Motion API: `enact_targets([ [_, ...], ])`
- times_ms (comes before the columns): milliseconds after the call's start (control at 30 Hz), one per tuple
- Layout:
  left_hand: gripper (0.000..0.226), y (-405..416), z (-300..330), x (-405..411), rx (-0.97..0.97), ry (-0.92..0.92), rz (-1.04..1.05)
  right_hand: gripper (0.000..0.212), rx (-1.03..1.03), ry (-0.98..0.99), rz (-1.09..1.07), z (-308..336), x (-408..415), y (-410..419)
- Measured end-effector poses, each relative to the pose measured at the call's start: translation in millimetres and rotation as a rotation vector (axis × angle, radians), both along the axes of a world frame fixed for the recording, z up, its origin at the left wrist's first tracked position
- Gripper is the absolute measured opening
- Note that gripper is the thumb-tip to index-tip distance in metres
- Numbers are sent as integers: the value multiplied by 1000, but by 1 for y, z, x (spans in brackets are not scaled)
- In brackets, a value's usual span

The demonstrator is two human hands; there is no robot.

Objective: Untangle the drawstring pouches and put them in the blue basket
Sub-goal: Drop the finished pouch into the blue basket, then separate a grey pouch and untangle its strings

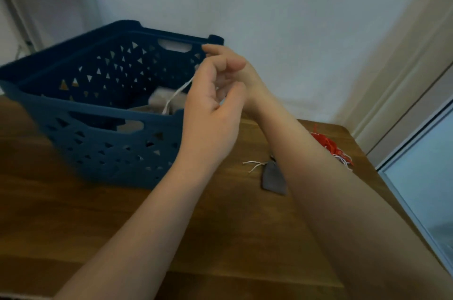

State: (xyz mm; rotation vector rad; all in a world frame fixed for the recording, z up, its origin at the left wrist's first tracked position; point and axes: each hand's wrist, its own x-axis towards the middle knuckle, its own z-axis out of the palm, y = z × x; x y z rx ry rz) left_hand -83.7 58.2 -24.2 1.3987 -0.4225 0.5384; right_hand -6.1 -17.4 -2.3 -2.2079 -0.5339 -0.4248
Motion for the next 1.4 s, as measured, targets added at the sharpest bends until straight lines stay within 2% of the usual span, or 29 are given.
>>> enact_targets([
  [67, 22, 2, -1, -2, 3, 13, -4, 41, 41, 46, 27, -15, -3, -10],
  [200, 23, -4, -10, -4, 36, 25, -61, 24, 150, 103, -155, -46, -6, -48],
  [300, 21, -16, -26, 2, 130, 96, -96, 13, 124, 196, -273, -81, -12, -85],
  [400, 16, -34, -53, 11, 261, 227, -103, 23, -33, 332, -364, -114, -22, -114],
  [500, 13, -48, -83, 22, 388, 377, -57, 32, -208, 419, -368, -139, -32, -130],
  [600, 16, -60, -106, 31, 502, 495, -11, 41, -420, 401, -377, -156, -33, -135],
  [700, 23, -70, -117, 38, 600, 538, 16, 33, -554, 338, -428, -158, -33, -134],
  [767, 32, -73, -121, 44, 719, 495, 47, 26, -501, 279, -427, -156, -32, -134],
  [867, 38, -72, -125, 53, 900, 350, 68, 23, -242, 193, -311, -149, -34, -133],
  [933, 36, -69, -127, 56, 991, 287, 66, 26, -94, 173, -237, -145, -38, -131],
  [1033, 23, -62, -131, 58, 1108, 182, 89, 27, -93, 152, -197, -143, -41, -131],
  [1067, 19, -59, -131, 57, 1110, 168, 86, 26, -117, 128, -190, -143, -41, -131],
  [1133, 19, -57, -130, 56, 1036, 254, 28, 21, -191, 74, -202, -146, -42, -131],
  [1233, 31, -59, -127, 51, 742, 468, -78, 24, -286, -13, -330, -150, -41, -133],
  [1333, 35, -61, -127, 48, 528, 547, -115, 24, -361, -97, -445, -150, -40, -139],
  [1400, 36, -63, -126, 47, 423, 607, -108, 24, -469, -51, -504, -151, -39, -143],
])
